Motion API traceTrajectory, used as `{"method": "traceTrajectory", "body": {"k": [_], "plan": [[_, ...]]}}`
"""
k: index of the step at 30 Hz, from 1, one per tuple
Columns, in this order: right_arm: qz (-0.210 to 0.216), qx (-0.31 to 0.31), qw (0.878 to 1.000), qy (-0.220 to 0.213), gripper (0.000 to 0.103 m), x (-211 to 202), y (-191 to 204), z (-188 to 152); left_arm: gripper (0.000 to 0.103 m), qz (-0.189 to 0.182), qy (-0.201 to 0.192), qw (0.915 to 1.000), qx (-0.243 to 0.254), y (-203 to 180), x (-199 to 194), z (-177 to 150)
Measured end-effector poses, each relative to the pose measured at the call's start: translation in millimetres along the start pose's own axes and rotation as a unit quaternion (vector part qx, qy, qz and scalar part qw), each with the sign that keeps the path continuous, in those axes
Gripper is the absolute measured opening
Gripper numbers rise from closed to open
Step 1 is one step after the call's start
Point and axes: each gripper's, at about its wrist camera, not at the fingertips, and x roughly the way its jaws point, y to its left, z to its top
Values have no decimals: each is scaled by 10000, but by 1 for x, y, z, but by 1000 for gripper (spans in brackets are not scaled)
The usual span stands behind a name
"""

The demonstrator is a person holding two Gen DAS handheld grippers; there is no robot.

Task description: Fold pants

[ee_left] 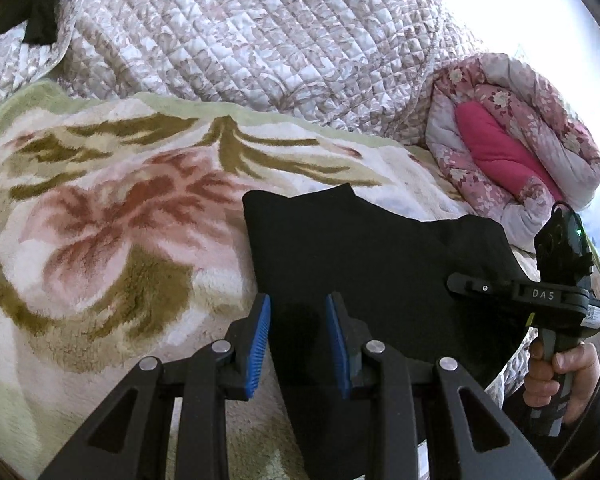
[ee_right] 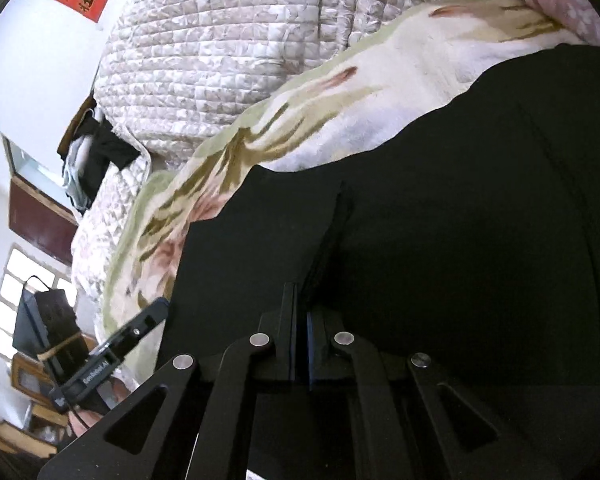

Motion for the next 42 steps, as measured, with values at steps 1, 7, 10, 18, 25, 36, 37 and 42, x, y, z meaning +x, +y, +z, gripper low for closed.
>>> {"method": "traceTrajectory", "body": {"k": [1, 7, 10, 18, 25, 36, 37, 42], "plan": [[-16, 1, 10000, -7, 3, -1, -1, -1, 31, 8, -15, 10000, 35, -1, -1, 0], [-161, -106, 9998, -21, 3, -7, -3, -4, 31, -45, 24, 9999, 107, -6, 0, -2], [-415, -243, 9987, -193, 3, -14, 3, -3, 31, -44, 27, 9998, 178, -9, -1, -3], [-609, -1173, 9902, -458, 10, -19, 33, -9, 32, 47, 174, 9988, 450, -21, 7, -16], [-890, -1092, 9893, -378, 10, -13, 26, -7, 33, 95, 190, 9990, 403, -20, 13, 1], [-1090, -1116, 9872, -326, 10, 8, 26, 7, 34, 186, 357, 9988, 291, -3, 70, 47], [-1097, -1140, 9868, -338, 10, 7, 27, 5, 34, 230, 329, 9986, 334, -5, 68, 44], [-1238, -1391, 9817, -390, 10, -2, 35, -9, 39, 516, 247, 9962, 654, -17, 50, 26]]}}
